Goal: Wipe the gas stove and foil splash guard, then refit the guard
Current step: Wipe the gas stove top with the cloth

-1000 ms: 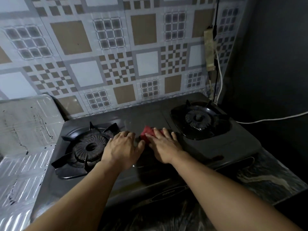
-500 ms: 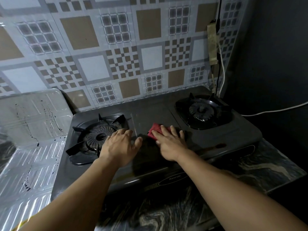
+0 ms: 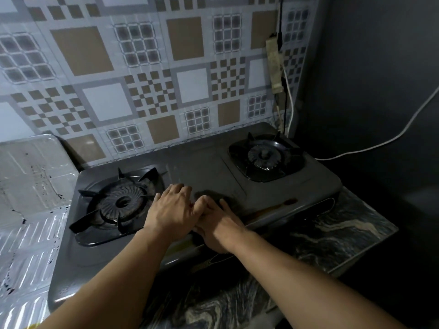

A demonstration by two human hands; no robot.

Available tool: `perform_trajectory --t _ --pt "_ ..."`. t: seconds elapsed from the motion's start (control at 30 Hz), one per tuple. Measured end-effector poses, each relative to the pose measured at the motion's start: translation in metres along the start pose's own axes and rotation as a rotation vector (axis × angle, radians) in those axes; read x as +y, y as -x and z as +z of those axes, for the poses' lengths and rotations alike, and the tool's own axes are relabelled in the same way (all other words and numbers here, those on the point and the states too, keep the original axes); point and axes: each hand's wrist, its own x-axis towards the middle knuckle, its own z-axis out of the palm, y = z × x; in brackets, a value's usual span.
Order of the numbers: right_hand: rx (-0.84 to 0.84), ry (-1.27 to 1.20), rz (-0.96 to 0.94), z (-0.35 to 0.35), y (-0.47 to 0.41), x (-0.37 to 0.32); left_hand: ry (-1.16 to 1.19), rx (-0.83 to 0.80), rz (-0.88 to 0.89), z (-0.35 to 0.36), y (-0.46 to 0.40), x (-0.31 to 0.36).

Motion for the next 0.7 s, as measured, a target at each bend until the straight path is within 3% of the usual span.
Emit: perform_trajectory --t 0.7 --pt "0.183 -0.106 0.362 -0.02 0.079 0.169 0.01 -0.105 0.136 0.044 -0.046 0.109"
